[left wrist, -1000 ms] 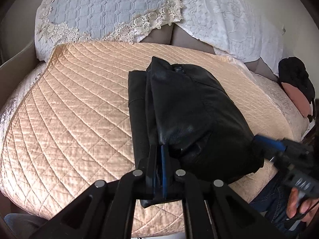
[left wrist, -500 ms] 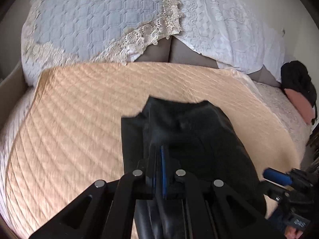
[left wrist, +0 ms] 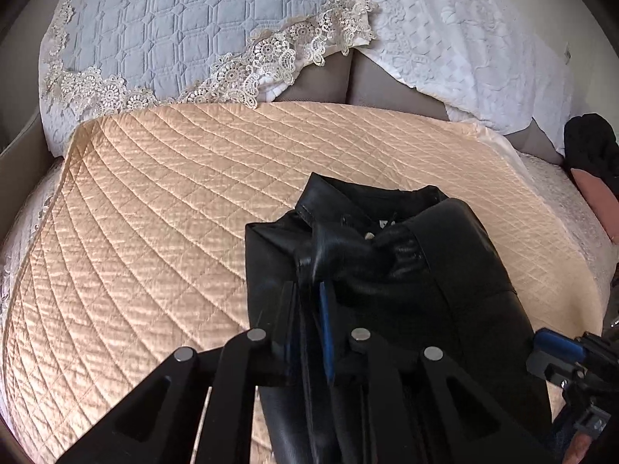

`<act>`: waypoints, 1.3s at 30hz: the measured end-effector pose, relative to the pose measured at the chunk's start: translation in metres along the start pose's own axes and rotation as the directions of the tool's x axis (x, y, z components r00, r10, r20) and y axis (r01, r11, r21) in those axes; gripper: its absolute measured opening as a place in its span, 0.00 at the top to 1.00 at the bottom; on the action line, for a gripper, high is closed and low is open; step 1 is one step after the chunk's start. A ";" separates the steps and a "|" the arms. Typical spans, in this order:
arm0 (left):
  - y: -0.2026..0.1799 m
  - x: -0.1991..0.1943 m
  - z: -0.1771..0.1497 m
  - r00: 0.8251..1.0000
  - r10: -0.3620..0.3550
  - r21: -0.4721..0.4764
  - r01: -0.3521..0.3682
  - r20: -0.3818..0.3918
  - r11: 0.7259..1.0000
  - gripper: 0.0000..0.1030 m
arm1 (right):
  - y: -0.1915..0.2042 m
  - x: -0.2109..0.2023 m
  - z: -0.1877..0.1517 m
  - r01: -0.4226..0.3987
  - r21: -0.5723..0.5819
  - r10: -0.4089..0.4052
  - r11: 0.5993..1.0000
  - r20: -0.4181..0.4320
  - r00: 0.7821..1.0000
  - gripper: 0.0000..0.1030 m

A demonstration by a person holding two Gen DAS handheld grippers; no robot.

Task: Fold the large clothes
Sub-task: 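Open both tools and reposition them over the jacket bundle edge, then grasp the bundle edge with the right tool while the left tool grasps beside it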

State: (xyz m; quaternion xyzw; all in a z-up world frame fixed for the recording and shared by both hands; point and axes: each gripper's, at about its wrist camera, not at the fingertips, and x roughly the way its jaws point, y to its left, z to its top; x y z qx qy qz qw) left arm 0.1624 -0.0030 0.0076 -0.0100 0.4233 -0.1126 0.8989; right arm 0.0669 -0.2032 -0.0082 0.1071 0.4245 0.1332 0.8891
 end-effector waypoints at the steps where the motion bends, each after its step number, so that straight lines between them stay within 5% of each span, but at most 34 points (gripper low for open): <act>1: 0.000 -0.004 -0.002 1.000 -0.001 -0.002 0.001 0.001 1.000 0.88 | 0.000 -0.002 0.000 -0.002 -0.001 0.002 1.000 0.002 1.000 0.69; 5: 0.002 -0.023 -0.011 1.000 -0.015 -0.017 0.015 0.014 1.000 0.86 | -0.001 -0.009 -0.003 -0.023 0.000 0.023 1.000 0.015 1.000 0.62; 8: 0.003 -0.039 -0.022 0.999 -0.034 -0.044 0.035 0.025 0.998 0.78 | -0.006 -0.013 -0.006 -0.049 0.020 0.048 0.999 0.022 0.999 0.44; 15: -0.011 -0.062 -0.049 0.995 -0.103 -0.031 0.104 0.017 0.994 0.53 | -0.018 -0.010 -0.016 -0.071 0.069 0.071 0.995 0.001 0.997 0.40; 21: -0.008 -0.044 -0.064 0.997 -0.078 -0.044 0.077 -0.021 0.996 0.44 | -0.022 -0.005 -0.022 -0.075 0.075 0.077 0.994 -0.022 0.997 0.36; 39: -0.008 -0.045 -0.055 0.996 -0.084 -0.055 0.084 -0.003 0.995 0.43 | -0.041 -0.002 -0.018 -0.117 0.147 0.119 0.982 -0.011 0.993 0.31</act>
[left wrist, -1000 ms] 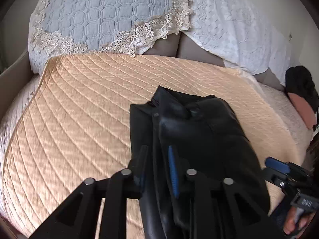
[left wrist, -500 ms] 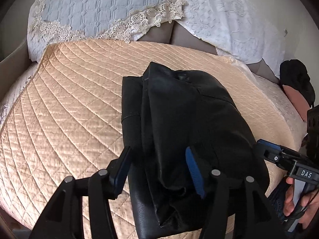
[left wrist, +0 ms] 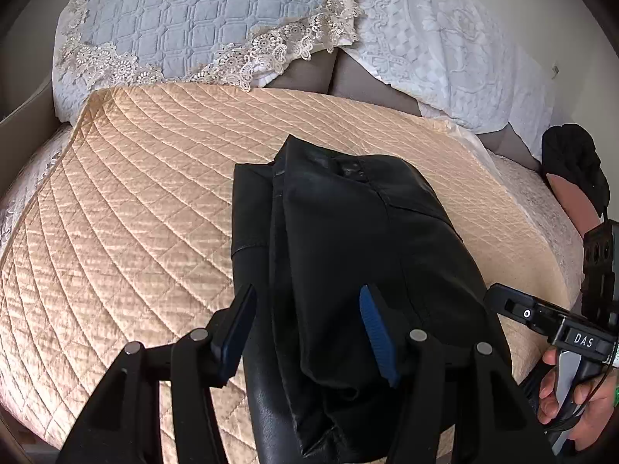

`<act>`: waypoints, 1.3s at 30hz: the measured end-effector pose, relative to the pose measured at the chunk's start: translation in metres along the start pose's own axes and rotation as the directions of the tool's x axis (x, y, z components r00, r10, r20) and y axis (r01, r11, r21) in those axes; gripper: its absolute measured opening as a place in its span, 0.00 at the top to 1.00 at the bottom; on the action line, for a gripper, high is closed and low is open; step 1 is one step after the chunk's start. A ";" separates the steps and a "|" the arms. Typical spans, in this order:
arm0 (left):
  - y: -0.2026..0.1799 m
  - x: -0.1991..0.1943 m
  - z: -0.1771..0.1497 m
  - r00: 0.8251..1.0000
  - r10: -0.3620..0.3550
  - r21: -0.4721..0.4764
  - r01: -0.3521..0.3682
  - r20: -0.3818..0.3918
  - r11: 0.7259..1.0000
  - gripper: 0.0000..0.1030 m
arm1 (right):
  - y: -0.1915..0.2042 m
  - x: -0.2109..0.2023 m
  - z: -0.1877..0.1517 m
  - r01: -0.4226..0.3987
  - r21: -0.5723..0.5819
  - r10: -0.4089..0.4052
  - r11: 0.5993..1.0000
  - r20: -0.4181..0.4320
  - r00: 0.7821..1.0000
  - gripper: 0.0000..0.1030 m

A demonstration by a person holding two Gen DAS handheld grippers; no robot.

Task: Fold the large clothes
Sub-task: 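Grasp the bundle edge with the right tool while the left tool grasps beside it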

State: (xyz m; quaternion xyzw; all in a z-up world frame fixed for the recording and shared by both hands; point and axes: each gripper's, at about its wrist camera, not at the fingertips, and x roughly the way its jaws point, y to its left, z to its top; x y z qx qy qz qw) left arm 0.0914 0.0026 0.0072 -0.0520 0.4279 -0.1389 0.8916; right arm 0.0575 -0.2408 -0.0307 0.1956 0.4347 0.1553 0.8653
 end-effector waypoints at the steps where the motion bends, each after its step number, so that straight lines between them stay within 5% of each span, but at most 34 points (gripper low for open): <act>1: 0.000 0.001 0.000 1.000 0.000 0.000 0.000 -0.001 1.000 0.43 | -0.001 0.001 0.001 -0.007 0.004 0.007 1.000 -0.001 1.000 0.31; 7: 0.003 0.009 -0.002 1.000 -0.008 -0.005 0.008 -0.010 1.000 0.42 | -0.008 0.007 0.004 -0.043 0.022 0.043 0.999 -0.027 0.999 0.30; 11: 0.012 0.015 -0.004 1.000 -0.022 -0.021 0.022 -0.016 1.000 0.31 | -0.016 0.014 0.007 -0.065 0.046 0.066 0.997 -0.039 0.997 0.30; 21: 0.037 0.036 -0.009 0.990 -0.139 -0.088 0.136 -0.033 0.987 0.19 | -0.031 0.031 0.015 -0.129 0.092 0.136 0.987 -0.070 0.988 0.26; 28: 0.046 0.046 -0.003 0.976 -0.217 -0.102 0.213 -0.032 0.972 0.18 | -0.034 0.043 0.025 -0.161 0.092 0.168 0.983 -0.072 0.983 0.24; 39: 0.035 0.049 -0.003 0.980 -0.194 -0.140 0.185 -0.048 0.973 0.27 | -0.029 0.046 0.024 -0.181 0.085 0.191 0.980 -0.120 0.974 0.23</act>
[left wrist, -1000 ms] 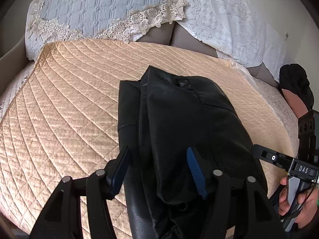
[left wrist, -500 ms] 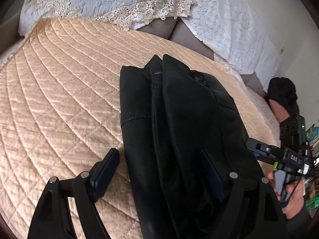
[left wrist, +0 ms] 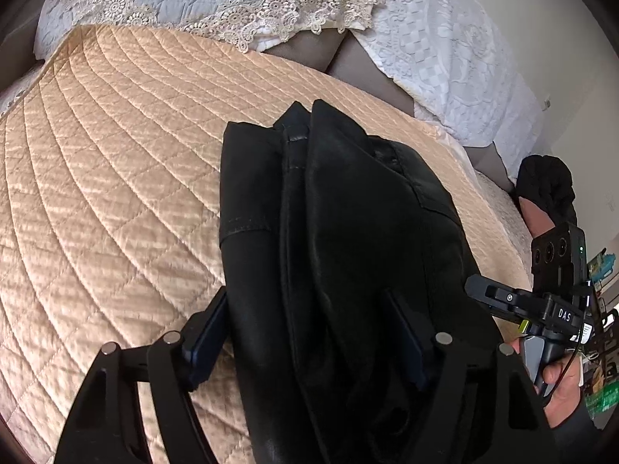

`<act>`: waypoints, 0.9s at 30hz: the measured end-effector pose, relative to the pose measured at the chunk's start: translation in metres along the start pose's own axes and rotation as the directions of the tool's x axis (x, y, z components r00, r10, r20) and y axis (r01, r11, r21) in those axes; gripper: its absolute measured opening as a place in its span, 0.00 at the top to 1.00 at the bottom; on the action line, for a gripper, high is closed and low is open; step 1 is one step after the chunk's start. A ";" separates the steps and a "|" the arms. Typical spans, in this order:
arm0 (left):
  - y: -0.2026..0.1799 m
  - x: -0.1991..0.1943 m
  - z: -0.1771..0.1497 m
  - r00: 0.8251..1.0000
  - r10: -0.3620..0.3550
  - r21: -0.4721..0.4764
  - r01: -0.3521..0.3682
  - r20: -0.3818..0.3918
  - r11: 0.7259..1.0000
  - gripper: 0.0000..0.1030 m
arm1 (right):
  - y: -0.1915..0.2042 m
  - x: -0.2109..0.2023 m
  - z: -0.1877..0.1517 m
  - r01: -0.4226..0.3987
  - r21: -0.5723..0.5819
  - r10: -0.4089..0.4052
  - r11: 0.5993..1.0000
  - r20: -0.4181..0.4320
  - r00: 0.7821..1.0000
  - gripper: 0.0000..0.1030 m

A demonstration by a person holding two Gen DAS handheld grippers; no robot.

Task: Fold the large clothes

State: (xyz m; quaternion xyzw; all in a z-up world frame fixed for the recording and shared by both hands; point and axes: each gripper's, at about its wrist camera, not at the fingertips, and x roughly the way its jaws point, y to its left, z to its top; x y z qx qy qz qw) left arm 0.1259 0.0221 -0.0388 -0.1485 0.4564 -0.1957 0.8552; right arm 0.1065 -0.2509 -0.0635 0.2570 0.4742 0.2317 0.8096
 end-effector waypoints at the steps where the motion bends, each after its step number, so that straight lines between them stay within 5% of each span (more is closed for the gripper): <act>1: 0.000 0.001 0.002 1.000 0.008 0.003 -0.008 -0.001 1.000 0.28 | 0.000 0.003 0.003 0.005 -0.001 -0.005 1.000 0.000 1.000 0.23; 5: -0.006 0.004 0.006 0.999 0.038 0.019 -0.037 -0.011 0.999 0.37 | 0.000 0.009 0.010 0.027 0.026 -0.027 0.999 0.002 1.000 0.24; 10: -0.020 -0.009 0.006 0.995 0.104 0.073 -0.104 0.011 0.992 0.63 | 0.014 -0.007 0.011 0.046 0.016 -0.046 0.999 0.014 0.999 0.63; 13: -0.029 -0.018 0.003 0.992 0.120 0.099 -0.122 0.028 0.988 0.70 | 0.024 -0.022 0.011 0.049 0.002 -0.049 0.999 0.036 0.998 0.72; 27: -0.044 -0.048 -0.022 0.996 0.084 0.132 -0.088 0.036 0.987 0.77 | 0.032 -0.048 -0.015 0.024 0.013 -0.025 1.000 0.048 0.999 0.77</act>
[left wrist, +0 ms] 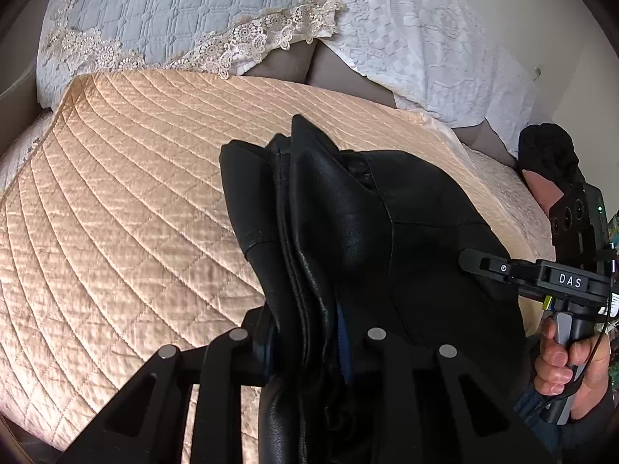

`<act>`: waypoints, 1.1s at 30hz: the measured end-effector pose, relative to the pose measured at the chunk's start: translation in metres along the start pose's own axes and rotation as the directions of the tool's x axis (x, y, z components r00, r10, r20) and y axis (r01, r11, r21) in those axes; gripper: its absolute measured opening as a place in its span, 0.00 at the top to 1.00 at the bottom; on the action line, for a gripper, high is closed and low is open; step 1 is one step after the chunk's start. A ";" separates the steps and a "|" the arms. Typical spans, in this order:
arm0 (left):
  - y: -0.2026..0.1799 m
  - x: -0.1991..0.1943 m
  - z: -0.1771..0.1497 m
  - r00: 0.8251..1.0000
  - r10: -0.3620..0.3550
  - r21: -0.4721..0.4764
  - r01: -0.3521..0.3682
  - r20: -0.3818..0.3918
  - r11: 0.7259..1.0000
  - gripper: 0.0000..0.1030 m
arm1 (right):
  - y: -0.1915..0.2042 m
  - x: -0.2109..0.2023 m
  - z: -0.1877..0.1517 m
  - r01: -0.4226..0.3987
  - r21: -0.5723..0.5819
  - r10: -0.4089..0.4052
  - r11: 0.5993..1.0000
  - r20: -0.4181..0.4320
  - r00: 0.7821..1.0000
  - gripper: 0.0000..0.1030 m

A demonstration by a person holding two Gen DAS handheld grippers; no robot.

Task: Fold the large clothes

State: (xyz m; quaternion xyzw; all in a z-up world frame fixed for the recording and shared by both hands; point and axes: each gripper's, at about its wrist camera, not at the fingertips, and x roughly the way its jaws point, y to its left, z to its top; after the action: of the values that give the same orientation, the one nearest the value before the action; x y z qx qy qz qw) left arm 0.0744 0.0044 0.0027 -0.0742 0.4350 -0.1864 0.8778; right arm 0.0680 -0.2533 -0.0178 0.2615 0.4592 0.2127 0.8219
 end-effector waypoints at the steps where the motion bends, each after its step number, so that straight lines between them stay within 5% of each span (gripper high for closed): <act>1: -0.001 -0.003 0.003 1.000 0.002 0.005 -0.003 0.004 1.000 0.77 | 0.004 -0.003 0.002 -0.002 -0.011 0.002 1.000 0.006 1.000 0.77; 13: -0.001 -0.015 0.015 0.999 0.021 0.022 -0.022 0.046 1.000 0.85 | 0.032 -0.007 0.017 -0.033 -0.086 0.038 0.996 0.047 0.998 0.79; 17: 0.003 -0.022 0.027 0.996 0.009 0.033 -0.012 0.093 0.999 0.98 | 0.040 -0.003 0.024 -0.044 -0.107 0.050 0.993 0.051 0.997 0.80; 22: 0.004 -0.025 0.053 0.992 0.009 0.028 -0.013 0.122 1.000 0.97 | 0.055 0.005 0.034 -0.034 -0.142 0.042 0.989 0.050 0.998 0.81; 29: 0.044 0.010 0.033 1.000 0.002 -0.092 -0.002 0.003 0.996 0.91 | -0.013 0.011 0.015 0.028 0.004 -0.028 1.000 -0.005 1.000 0.79; 33: 0.051 0.020 0.011 0.998 -0.056 -0.146 0.051 -0.034 0.988 0.69 | -0.028 0.012 0.012 0.011 0.032 -0.010 0.999 -0.019 1.000 0.66</act>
State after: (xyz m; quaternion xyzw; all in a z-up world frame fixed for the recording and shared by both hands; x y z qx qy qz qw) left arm 0.1077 0.0431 -0.0203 -0.1461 0.4619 -0.1791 0.8563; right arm 0.0870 -0.2708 -0.0379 0.2700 0.4717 0.2036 0.8143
